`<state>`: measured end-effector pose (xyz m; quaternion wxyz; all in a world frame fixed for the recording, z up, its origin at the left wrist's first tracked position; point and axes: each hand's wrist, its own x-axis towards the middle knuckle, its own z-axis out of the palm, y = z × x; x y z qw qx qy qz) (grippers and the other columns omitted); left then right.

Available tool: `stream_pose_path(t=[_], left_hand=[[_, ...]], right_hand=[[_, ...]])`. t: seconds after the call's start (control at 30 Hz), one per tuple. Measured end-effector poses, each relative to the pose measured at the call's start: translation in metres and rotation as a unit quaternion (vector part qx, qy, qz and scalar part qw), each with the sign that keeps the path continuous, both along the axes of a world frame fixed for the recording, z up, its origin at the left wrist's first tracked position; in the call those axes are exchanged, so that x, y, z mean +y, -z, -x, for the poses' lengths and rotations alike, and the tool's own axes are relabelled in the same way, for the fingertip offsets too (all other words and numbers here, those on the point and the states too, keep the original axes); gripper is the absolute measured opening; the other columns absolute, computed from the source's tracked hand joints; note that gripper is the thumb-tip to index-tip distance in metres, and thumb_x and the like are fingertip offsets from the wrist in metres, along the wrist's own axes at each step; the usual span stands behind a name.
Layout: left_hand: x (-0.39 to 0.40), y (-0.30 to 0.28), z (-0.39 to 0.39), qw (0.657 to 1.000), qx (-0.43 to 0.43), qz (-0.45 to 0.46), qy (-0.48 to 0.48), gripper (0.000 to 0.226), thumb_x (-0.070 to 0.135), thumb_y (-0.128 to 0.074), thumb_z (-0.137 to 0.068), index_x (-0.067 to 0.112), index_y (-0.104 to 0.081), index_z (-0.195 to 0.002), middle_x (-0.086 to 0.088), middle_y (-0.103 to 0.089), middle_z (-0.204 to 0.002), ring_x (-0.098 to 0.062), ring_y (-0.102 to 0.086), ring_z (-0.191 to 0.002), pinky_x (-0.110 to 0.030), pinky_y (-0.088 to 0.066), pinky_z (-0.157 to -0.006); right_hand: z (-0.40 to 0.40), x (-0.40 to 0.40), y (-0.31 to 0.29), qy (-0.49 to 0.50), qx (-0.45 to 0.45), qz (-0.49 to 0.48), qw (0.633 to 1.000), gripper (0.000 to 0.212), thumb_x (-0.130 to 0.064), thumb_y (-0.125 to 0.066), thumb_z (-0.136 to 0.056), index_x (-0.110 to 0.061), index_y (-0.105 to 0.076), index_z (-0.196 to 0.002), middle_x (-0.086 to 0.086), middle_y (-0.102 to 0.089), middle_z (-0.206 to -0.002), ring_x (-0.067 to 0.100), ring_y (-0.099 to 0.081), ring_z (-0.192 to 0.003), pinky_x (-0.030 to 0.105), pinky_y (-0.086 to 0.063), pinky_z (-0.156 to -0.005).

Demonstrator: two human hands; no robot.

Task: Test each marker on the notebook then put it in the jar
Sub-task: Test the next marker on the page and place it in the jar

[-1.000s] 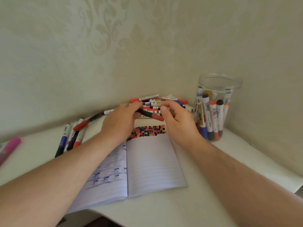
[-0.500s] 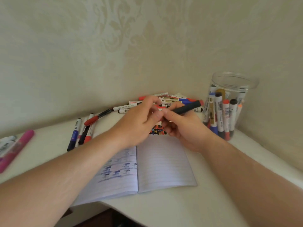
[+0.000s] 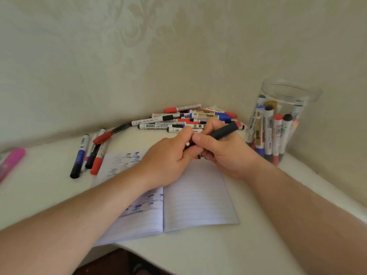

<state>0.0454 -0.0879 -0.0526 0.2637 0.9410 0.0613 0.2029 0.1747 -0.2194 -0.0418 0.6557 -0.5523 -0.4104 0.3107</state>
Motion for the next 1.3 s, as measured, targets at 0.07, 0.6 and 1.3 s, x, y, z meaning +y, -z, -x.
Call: stream_pose_path(t=[0.07, 0.6, 1.3], left_hand=[[0.003, 0.001, 0.001, 1.0, -0.004, 0.015, -0.008, 0.032, 0.07, -0.039, -0.095, 0.039, -0.034, -0.098, 0.019, -0.063, -0.072, -0.004, -0.059, -0.063, -0.034, -0.043, -0.056], [0.03, -0.012, 0.002, 0.955, 0.28, -0.088, -0.037, 0.065, 0.092, -0.057, -0.068, 0.067, -0.046, -0.127, 0.023, -0.044, -0.105, -0.012, -0.043, -0.114, -0.04, -0.042, -0.101], [0.028, -0.003, 0.007, 0.97, 0.228, -0.081, -0.041, 0.069, 0.095, -0.054, -0.065, 0.069, -0.044, -0.128, 0.022, -0.046, -0.102, -0.012, -0.044, -0.108, -0.04, -0.041, -0.098]], right_hand=[[-0.001, -0.004, -0.003, 0.002, -0.022, 0.001, 1.0, 0.02, -0.013, -0.072, -0.092, -0.007, -0.054, -0.084, 0.015, -0.051, -0.068, 0.014, -0.049, -0.055, 0.025, -0.038, -0.05], [-0.018, -0.005, 0.006, 0.216, -0.217, 0.205, 0.93, 0.027, -0.034, -0.084, -0.082, -0.017, -0.064, -0.081, -0.003, -0.064, -0.065, 0.003, -0.058, -0.061, 0.029, -0.053, -0.062], [-0.012, 0.002, 0.007, 0.246, -0.256, 0.245, 0.902, 0.032, -0.03, -0.081, -0.081, -0.01, -0.057, -0.077, 0.011, -0.059, -0.067, 0.015, -0.053, -0.062, 0.036, -0.049, -0.056]])
